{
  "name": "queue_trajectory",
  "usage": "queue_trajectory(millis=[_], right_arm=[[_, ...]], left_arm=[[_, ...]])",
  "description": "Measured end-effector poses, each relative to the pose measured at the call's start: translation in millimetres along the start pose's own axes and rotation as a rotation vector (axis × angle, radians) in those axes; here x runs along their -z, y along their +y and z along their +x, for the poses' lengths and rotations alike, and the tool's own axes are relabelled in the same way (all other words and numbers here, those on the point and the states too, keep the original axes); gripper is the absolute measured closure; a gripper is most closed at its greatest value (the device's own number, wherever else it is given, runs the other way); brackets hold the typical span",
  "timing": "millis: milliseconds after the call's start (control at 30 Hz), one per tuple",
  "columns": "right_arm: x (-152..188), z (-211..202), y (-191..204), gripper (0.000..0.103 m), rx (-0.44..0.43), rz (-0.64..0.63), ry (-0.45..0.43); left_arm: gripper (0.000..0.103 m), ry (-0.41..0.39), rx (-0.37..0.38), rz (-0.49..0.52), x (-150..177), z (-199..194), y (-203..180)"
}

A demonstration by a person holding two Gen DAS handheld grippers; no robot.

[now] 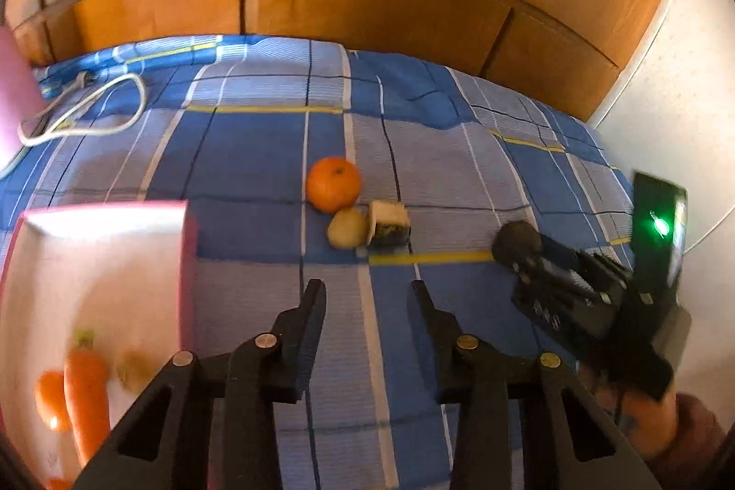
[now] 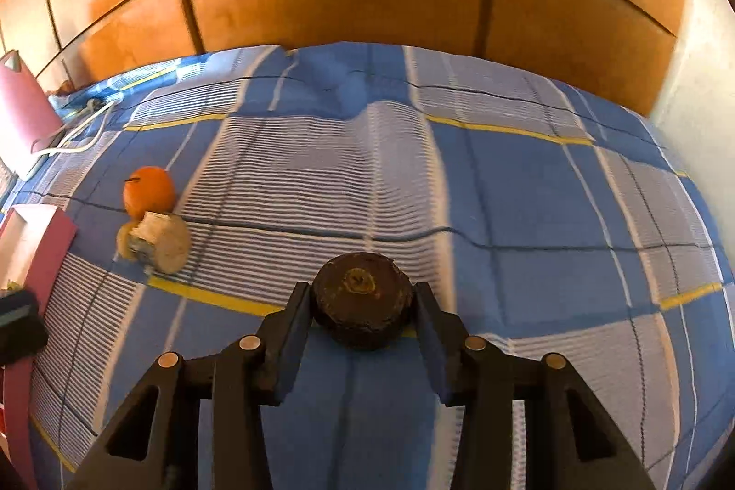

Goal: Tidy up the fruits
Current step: 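Grasp the dark round fruit with the right tool, then grasp the white cut chunk with the left tool while the right tool holds the dark fruit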

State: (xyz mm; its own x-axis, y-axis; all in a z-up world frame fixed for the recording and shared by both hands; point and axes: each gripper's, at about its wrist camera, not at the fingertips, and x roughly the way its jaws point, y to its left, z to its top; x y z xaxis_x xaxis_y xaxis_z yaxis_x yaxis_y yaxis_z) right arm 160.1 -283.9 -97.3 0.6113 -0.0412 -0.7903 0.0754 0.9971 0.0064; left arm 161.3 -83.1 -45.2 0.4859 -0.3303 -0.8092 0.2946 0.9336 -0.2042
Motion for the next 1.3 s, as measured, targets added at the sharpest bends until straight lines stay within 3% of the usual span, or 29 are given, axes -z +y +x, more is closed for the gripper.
queue_trajectory(millis=[267, 533, 633, 700, 733, 833, 933, 1200, 1300], right_arm=[[1, 2, -6, 0.058, -0.031, 0.023, -0.013], [3, 1, -7, 0.058, -0.038, 0.028, -0.02], [3, 1, -6, 0.058, -0.034, 0.025, -0.021], [3, 1, -5, 0.058, -0.029, 0.019, -0.022], [3, 2, -5, 0.058, -0.029, 0.019, -0.021], [3, 1, -7, 0.058, -0.039, 0.026, -0.023], [3, 1, -6, 0.058, -0.04, 0.027, -0.023], [3, 1, -7, 0.058, -0.043, 0.032, -0.024], [3, 1, -8, 0.058, -0.054, 0.041, -0.025]], left_arm=[[0.064, 0.013, -0.027, 0.098, -25, 33, -23], [0.06, 0.022, -0.116, 0.218, -36, 65, -41], [0.074, 0.028, -0.126, 0.258, -37, 71, -47], [0.074, 0.033, -0.104, 0.254, -36, 74, -48], [0.079, 0.033, -0.093, 0.244, -36, 73, -47], [0.079, 0.04, -0.004, 0.179, -33, 66, -38], [0.079, 0.028, 0.025, 0.157, -27, 60, -30], [0.067, -0.022, 0.037, 0.147, -24, 40, -15], [0.055, -0.05, 0.031, 0.167, -22, 30, -15]])
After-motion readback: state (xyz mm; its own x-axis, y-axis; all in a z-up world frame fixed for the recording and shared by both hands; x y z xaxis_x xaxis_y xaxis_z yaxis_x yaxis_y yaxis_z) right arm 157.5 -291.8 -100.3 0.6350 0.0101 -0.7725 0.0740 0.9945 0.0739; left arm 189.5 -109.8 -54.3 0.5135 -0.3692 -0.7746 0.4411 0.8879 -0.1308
